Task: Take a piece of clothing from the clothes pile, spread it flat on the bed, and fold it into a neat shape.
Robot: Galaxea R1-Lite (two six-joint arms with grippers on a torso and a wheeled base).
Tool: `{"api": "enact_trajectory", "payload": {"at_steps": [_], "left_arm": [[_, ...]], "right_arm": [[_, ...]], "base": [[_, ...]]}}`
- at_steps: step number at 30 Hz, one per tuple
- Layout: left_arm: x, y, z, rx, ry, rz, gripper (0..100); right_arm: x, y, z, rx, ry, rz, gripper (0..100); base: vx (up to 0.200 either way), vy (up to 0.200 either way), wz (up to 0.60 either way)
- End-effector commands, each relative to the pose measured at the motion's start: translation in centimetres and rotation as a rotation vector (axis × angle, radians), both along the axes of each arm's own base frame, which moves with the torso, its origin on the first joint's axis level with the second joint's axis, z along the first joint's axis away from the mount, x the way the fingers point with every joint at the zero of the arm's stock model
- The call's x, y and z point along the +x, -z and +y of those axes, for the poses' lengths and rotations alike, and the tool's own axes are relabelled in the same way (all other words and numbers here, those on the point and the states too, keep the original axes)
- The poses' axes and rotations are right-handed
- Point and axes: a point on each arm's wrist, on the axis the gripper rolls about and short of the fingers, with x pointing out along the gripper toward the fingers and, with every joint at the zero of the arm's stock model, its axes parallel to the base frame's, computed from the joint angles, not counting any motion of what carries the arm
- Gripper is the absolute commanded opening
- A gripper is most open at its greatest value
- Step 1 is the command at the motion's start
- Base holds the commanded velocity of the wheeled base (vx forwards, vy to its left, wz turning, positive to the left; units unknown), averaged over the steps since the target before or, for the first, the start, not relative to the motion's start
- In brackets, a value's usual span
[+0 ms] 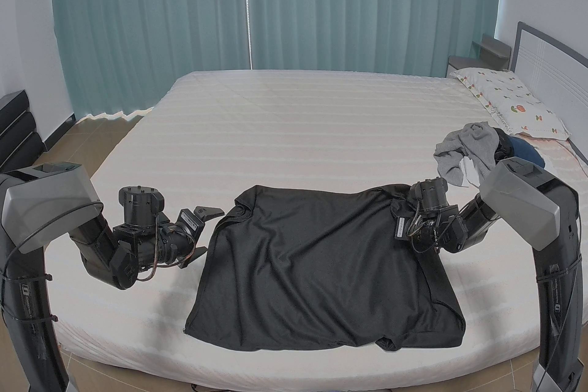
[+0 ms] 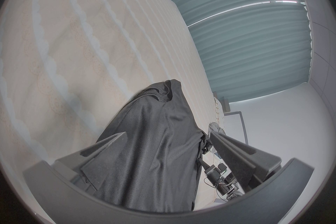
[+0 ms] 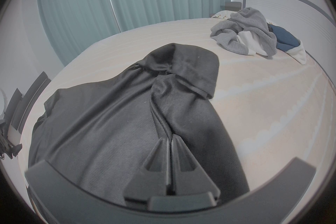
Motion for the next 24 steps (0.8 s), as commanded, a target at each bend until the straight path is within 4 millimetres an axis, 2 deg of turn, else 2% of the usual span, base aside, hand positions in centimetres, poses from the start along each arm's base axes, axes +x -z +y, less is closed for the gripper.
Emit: {"api": "enact_trajectory", "payload": {"at_steps": [1, 2, 5, 6, 12, 13, 14, 15, 21, 24], "left_arm": [[0.0, 0.1, 0.0, 0.001, 0.000, 0.001, 100], [0.0, 0.1, 0.0, 0.001, 0.000, 0.001, 100], [0.0, 0.1, 0.0, 0.006, 0.003, -0.001, 100], [0.0, 0.1, 0.0, 0.006, 0.003, -0.001, 100], [0.0, 0.1, 0.0, 0.006, 0.003, -0.001, 100], [0.0, 0.1, 0.0, 0.006, 0.003, -0.002, 100], [0.0, 0.1, 0.0, 0.006, 0.003, -0.002, 100], [0.0, 0.1, 0.0, 0.006, 0.003, -0.001, 100], [0.0, 0.1, 0.0, 0.005, 0.005, -0.002, 100], [0.0, 0.1, 0.0, 0.006, 0.005, 0.000, 100]], "right_arm": [[0.1, -1.8, -1.0, 0.018, 0.024, -0.037, 0], [0.1, -1.8, -1.0, 0.018, 0.024, -0.037, 0], [0.3, -3.0, -3.0, 0.035, 0.063, -0.061, 0], [0.3, -3.0, -3.2, 0.035, 0.066, -0.059, 0], [0.7, -2.9, -7.3, 0.065, 0.130, -0.072, 0], [0.6, -2.8, -8.2, 0.081, 0.141, -0.074, 0], [0.6, -2.8, -8.2, 0.081, 0.141, -0.074, 0], [0.4, -2.6, -9.5, 0.099, 0.146, -0.086, 0], [0.5, -1.7, -13.3, 0.139, 0.171, -0.152, 0], [0.5, -0.9, -14.4, 0.149, 0.182, -0.148, 0]], "base": [[0.000, 0.000, 0.00], [0.000, 0.000, 0.00], [0.000, 0.000, 0.00], [0.000, 0.000, 0.00], [0.000, 0.000, 0.00], [0.000, 0.000, 0.00], [0.000, 0.000, 0.00], [0.000, 0.000, 0.00], [0.000, 0.000, 0.00], [0.000, 0.000, 0.00]]}}
